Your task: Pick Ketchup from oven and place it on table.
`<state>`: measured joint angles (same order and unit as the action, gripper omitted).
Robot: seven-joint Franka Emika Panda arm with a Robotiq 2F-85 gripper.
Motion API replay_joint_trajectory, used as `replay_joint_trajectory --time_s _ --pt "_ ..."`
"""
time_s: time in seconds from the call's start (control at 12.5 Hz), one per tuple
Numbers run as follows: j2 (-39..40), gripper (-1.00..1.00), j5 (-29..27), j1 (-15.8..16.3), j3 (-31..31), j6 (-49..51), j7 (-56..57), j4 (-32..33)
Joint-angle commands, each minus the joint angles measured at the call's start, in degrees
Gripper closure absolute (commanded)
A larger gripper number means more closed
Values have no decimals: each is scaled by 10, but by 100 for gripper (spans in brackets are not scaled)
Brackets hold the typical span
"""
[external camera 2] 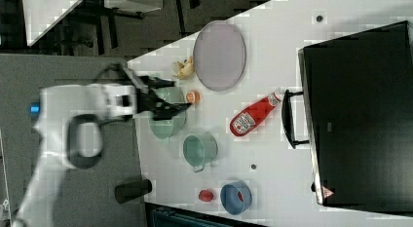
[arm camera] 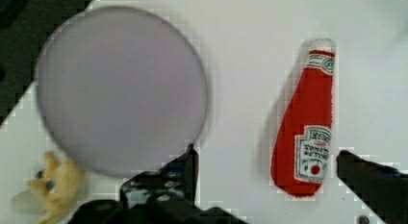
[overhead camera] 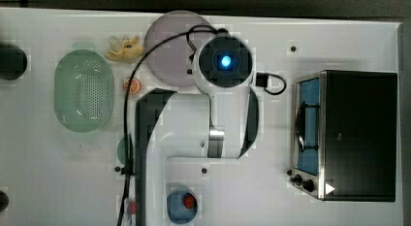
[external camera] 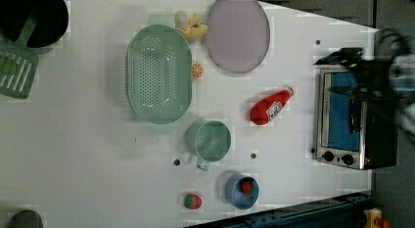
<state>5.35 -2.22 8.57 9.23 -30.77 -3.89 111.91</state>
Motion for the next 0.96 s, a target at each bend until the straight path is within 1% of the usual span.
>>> replay_joint_trajectory --time_s 0.08,0.16,0.32,0.48,0.96 --pt "-17 -100 4 -15 6 92 -28 -116" --pt "-17 -100 5 -15 6 122 -31 -140" --pt "-17 -100 9 -15 10 174 -32 -166" --pt "-18 -100 16 -16 11 271 -32 -200" --pt "-15 -100 16 -16 9 281 -32 -200"
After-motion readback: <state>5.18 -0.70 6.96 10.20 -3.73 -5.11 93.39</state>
